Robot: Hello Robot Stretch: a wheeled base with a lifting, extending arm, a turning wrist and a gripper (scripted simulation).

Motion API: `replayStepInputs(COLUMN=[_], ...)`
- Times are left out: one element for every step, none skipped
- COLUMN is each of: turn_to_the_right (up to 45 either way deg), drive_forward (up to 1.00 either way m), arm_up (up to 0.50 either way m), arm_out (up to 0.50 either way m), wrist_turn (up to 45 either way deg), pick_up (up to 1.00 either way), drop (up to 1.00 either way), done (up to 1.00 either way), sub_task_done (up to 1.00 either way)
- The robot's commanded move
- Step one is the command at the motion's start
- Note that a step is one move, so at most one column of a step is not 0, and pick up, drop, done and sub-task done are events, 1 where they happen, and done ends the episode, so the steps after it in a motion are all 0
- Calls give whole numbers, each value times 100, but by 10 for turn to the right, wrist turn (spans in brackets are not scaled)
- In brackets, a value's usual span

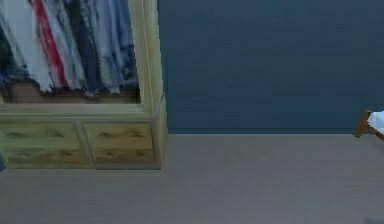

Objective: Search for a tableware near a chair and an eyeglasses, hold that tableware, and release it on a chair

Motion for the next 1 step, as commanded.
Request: replayStepInputs(turn_to_the_right=[120], drive_forward=[0], arm_up=[0], arm_out=[0], wrist_turn=[0], pick_up=[0], drop=[0], done=[0], sub_task_done=[0])
